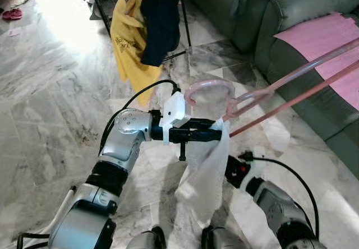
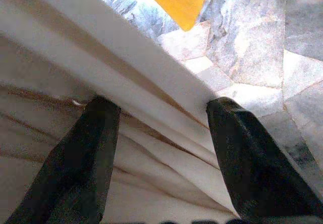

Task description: Hang hanger

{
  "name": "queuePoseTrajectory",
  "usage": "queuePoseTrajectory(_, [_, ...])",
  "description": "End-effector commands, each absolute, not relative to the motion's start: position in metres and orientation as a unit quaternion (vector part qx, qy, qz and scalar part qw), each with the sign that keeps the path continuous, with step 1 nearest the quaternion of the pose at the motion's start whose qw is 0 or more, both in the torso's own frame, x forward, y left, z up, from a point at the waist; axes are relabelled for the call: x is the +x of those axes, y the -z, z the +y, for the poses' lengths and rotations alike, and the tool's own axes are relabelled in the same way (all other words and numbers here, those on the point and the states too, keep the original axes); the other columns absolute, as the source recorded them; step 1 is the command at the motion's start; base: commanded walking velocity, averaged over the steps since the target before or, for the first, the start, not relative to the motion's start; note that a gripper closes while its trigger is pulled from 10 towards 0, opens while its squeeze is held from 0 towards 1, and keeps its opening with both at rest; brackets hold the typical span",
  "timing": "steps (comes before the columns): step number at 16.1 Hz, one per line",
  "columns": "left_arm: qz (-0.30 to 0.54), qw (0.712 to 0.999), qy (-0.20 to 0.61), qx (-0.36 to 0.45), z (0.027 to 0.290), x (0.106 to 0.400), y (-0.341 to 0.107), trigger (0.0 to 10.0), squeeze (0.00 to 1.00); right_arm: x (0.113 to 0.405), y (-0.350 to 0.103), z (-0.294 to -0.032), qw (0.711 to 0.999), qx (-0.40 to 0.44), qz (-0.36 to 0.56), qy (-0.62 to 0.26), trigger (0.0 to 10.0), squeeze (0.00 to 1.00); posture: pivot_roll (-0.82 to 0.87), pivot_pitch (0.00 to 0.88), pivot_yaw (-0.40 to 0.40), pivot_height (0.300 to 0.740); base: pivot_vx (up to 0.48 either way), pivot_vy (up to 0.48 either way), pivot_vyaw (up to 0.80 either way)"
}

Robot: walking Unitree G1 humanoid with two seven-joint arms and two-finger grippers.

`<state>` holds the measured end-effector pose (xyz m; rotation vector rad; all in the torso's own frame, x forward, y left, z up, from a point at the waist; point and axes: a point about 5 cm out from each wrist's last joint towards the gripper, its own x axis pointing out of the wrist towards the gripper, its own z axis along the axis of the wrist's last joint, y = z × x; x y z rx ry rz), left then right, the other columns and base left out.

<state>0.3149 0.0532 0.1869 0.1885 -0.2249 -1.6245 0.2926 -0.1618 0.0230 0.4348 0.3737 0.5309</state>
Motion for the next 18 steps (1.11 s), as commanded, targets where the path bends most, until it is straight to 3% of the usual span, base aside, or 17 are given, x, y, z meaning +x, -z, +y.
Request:
queuePoseTrajectory(1, [-0.115,0.668,0.731,0.082,0.05,0.31,-0.191,10.0,0.0,0.291,-0.018,-0.152,0.919,0.209,0.198,-0.268,10.0,0.0,-0.17,0.22,0.076,0.74,0.0,0.0,0.0])
queuePoseTrajectory(7, [-0.115,0.669,0.73,0.08,0.047,0.307,-0.191,10.0,0.0,0.292,-0.016,-0.133,0.906,0.192,0.216,-0.308,10.0,0.0,-0.16,0.22,0.068,0.74,0.0,0.0,0.0])
queuePoseTrajectory(13, [-0.125,0.676,0.721,0.084,0.047,0.312,-0.199,10.0,0.0,0.275,-0.001,-0.117,0.881,0.195,0.253,-0.348,10.0,0.0,-0.16,0.219,0.073,0.74,0.0,0.0,0.0])
queuePoseTrajectory(17, [-0.129,0.662,0.735,0.071,0.045,0.305,-0.205,10.0,0.0,0.281,0.002,-0.131,0.911,0.168,0.255,-0.277,10.0,0.0,-0.16,0.217,0.076,0.74,0.0,0.0,0.0])
queuePoseTrajectory(18, [-0.132,0.66,0.737,0.069,0.045,0.304,-0.207,10.0,0.0,0.283,0.002,-0.135,0.918,0.165,0.255,-0.255,0.8,0.0,-0.16,0.217,0.078,0.74,0.0,0.0,0.0])
